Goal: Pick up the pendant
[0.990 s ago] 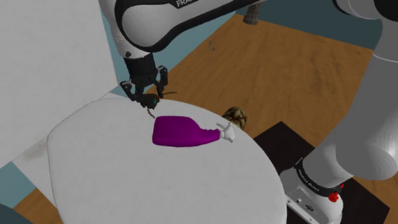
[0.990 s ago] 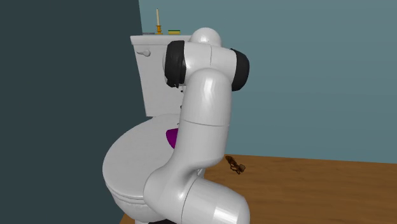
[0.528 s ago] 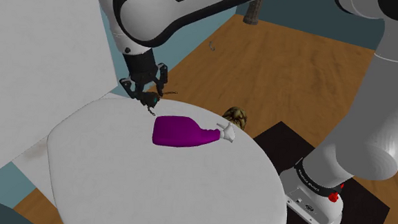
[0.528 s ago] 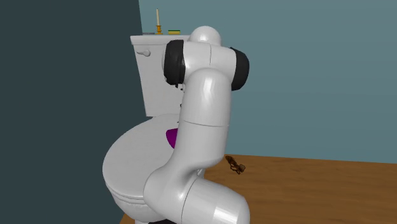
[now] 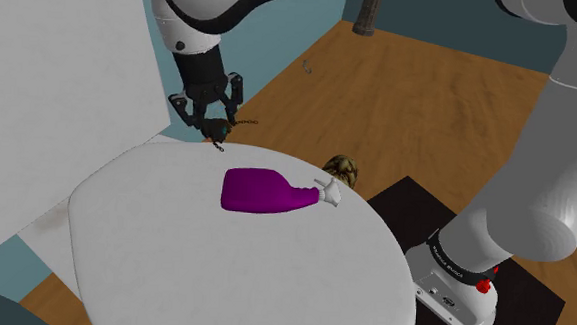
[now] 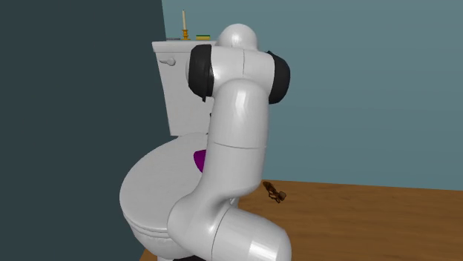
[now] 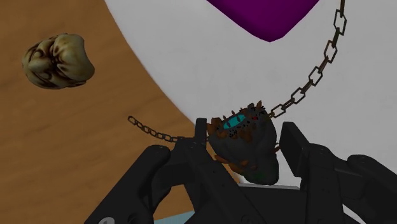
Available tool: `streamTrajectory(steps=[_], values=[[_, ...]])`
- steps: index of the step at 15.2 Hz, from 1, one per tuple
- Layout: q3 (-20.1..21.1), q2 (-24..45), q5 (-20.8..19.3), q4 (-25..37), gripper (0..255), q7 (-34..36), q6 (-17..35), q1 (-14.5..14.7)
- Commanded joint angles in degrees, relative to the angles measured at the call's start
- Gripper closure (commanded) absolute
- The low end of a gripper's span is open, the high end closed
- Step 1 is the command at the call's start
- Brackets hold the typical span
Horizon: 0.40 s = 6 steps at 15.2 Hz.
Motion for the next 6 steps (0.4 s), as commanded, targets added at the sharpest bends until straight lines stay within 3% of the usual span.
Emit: streamTrajectory(steps=[1,6], values=[[0.08,-0.29,0.21,1.14,255,-0.17,-1.39,0.02],[0.2,-0.68,0.48,3.08,255,-0.43,-3.66,0.08]])
